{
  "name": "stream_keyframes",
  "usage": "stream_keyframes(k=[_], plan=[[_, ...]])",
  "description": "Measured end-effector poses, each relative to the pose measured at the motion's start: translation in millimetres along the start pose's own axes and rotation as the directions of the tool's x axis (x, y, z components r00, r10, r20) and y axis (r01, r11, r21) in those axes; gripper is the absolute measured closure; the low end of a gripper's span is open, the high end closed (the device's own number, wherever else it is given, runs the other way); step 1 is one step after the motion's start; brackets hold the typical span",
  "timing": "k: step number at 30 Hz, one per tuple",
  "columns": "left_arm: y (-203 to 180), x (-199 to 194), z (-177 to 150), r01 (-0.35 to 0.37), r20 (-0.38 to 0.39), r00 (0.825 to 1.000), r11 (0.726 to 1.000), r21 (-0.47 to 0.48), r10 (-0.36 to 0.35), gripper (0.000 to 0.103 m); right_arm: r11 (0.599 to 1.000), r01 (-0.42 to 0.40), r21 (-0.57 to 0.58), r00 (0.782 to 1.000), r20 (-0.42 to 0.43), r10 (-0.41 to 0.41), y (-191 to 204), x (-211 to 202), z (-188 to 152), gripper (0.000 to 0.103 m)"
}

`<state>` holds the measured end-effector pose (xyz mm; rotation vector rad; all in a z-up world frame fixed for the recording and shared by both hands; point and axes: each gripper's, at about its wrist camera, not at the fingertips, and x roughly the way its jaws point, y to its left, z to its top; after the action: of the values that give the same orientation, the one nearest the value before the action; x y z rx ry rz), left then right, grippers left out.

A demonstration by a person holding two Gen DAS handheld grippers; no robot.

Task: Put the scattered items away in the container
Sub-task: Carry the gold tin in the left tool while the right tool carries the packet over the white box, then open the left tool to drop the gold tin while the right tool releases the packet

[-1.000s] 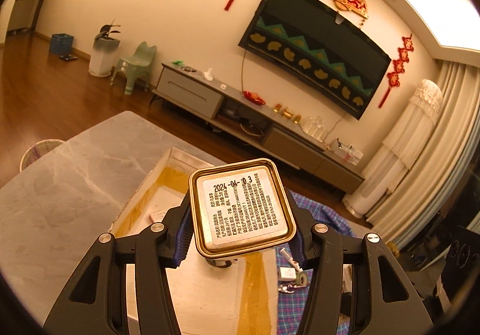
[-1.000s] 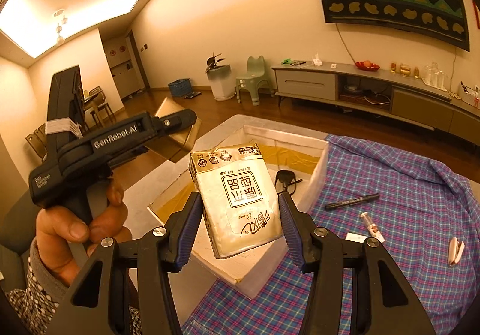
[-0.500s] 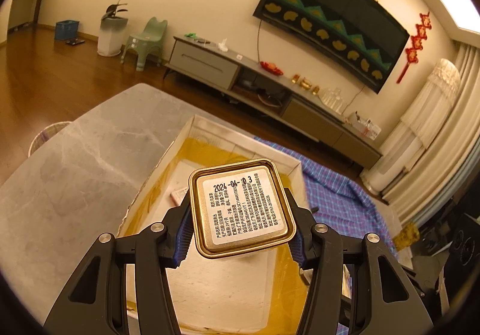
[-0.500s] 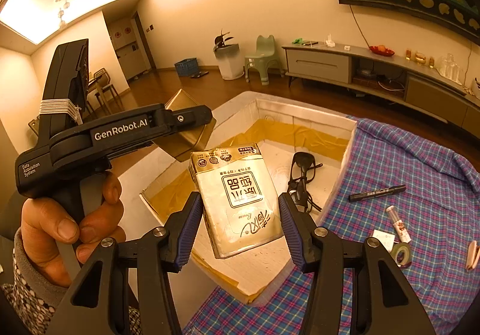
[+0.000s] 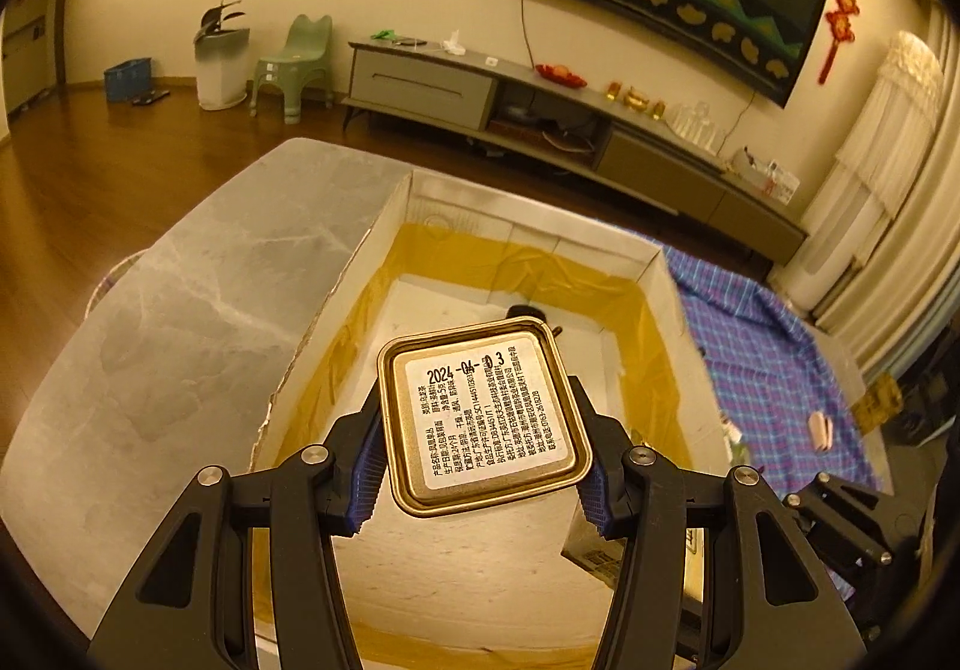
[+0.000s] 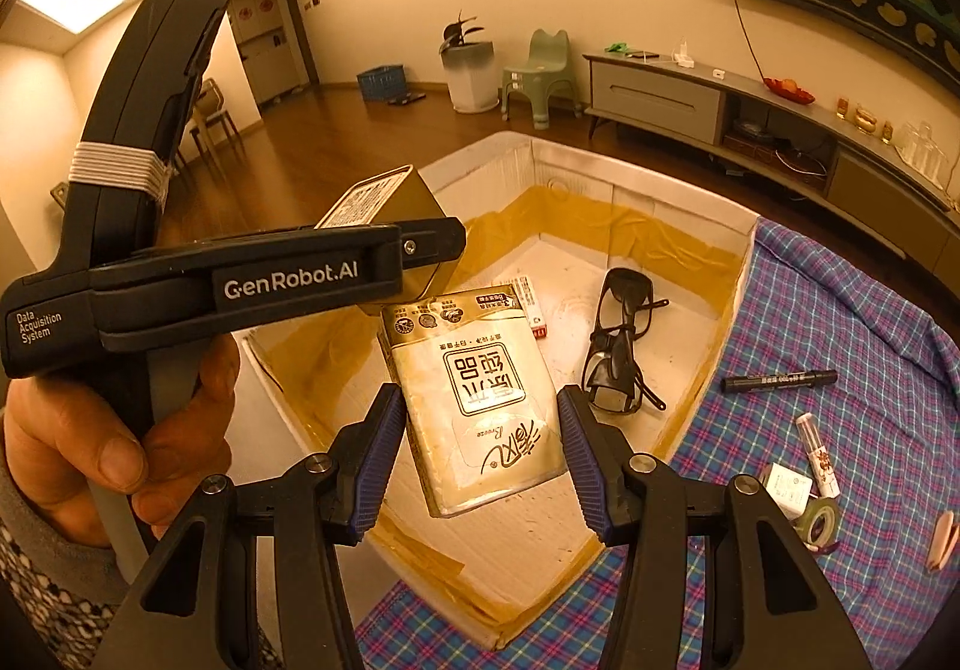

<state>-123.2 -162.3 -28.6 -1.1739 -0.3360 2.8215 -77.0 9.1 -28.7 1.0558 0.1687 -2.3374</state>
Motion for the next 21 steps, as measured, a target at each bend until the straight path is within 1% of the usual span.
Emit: stream_keyframes(k=[10, 16, 21], plan=[[1, 18, -4, -0.042, -0.052, 0.998, 0.996, 0.074, 0.046, 0.047, 0.998, 0.038, -0.042, 0.996, -0.080, -0.041, -1, 25, -4, 0.049], [2, 33, -7, -0.071, -0.094, 0.992, 0.992, 0.107, 0.081, 0.047, 0.996, 0.054, -0.071, 0.990, -0.128, -0.063, 0, 37, -4, 0.049], [2, 36, -10, -0.080, -0.106, 0.990, 0.988, 0.130, 0.094, 0.047, 0.995, 0.058, -0.083, 0.984, -0.165, -0.071, 0, 46, -7, 0.049]])
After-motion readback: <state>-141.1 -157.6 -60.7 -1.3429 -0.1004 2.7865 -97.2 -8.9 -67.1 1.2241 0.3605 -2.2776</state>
